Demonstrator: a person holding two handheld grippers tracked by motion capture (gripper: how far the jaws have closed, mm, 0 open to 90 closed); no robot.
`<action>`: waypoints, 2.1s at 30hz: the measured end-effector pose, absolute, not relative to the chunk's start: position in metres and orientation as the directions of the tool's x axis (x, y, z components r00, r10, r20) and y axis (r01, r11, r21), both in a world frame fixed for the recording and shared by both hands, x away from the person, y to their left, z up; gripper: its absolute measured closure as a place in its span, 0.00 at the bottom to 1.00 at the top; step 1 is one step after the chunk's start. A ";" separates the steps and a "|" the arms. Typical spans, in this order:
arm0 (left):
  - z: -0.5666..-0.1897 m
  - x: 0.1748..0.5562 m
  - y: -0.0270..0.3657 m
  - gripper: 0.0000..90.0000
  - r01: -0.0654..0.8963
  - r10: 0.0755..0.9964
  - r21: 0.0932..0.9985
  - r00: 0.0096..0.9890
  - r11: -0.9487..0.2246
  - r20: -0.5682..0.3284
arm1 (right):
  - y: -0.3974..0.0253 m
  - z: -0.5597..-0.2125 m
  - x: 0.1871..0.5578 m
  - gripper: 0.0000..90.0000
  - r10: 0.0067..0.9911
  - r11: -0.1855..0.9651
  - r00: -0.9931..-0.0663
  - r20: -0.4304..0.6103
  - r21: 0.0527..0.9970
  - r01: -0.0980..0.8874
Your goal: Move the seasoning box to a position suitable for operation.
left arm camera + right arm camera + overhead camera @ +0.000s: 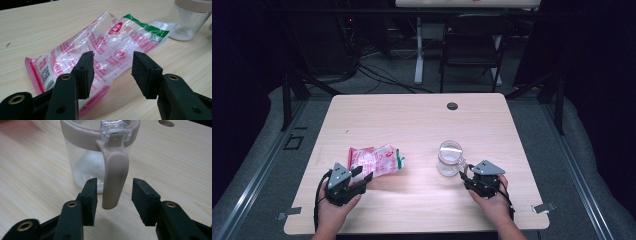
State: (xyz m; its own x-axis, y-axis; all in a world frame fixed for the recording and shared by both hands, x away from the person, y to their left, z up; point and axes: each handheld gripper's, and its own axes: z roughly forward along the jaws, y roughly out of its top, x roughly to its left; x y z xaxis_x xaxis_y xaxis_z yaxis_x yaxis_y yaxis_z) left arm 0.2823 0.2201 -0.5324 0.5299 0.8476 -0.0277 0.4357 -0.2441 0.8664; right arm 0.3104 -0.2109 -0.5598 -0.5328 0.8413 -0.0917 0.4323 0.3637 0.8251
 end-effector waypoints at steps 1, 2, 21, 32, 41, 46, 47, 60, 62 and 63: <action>-0.532 0.281 0.221 0.58 0.435 0.850 0.868 0.527 -0.241 -0.028 | -0.210 -0.559 0.311 0.66 0.844 0.353 -0.530 -0.082 0.829 0.433; -0.532 0.281 0.221 0.58 0.435 0.850 0.868 0.527 -0.241 -0.028 | -0.209 -0.559 0.312 0.67 0.844 0.350 -0.530 -0.080 0.832 0.431; -0.533 0.277 0.219 0.58 0.428 0.844 0.867 0.536 -0.254 -0.018 | -0.207 -0.560 0.316 0.81 0.841 0.341 -0.539 -0.049 0.822 0.456; -0.533 0.278 0.218 0.57 0.428 0.839 0.867 0.544 -0.255 -0.022 | -0.204 -0.557 0.310 0.81 0.818 0.355 -0.573 -0.042 0.821 0.447; -0.532 0.282 0.211 0.57 0.421 0.823 0.869 0.567 -0.261 -0.027 | -0.201 -0.557 0.301 0.81 0.784 0.378 -0.620 -0.033 0.818 0.434; -0.532 0.286 0.206 0.57 0.415 0.815 0.870 0.579 -0.267 -0.026 | -0.199 -0.558 0.295 0.82 0.767 0.376 -0.642 -0.009 0.817 0.438; -0.532 0.286 0.206 0.57 0.415 0.813 0.869 0.582 -0.269 -0.026 | -0.199 -0.558 0.294 0.82 0.766 0.371 -0.643 -0.002 0.817 0.441; -0.531 0.295 0.195 0.57 0.400 0.792 0.873 0.609 -0.278 -0.027 | -0.209 -0.558 0.281 0.78 0.843 0.388 -0.521 -0.130 0.818 0.424; -0.531 0.295 0.195 0.57 0.402 0.792 0.873 0.609 -0.277 -0.029 | -0.215 -0.558 0.283 0.78 0.870 0.375 -0.471 -0.145 0.816 0.440; -0.531 0.295 0.196 0.57 0.401 0.792 0.873 0.610 -0.278 -0.028 | -0.218 -0.558 0.284 0.78 0.883 0.357 -0.447 -0.141 0.820 0.447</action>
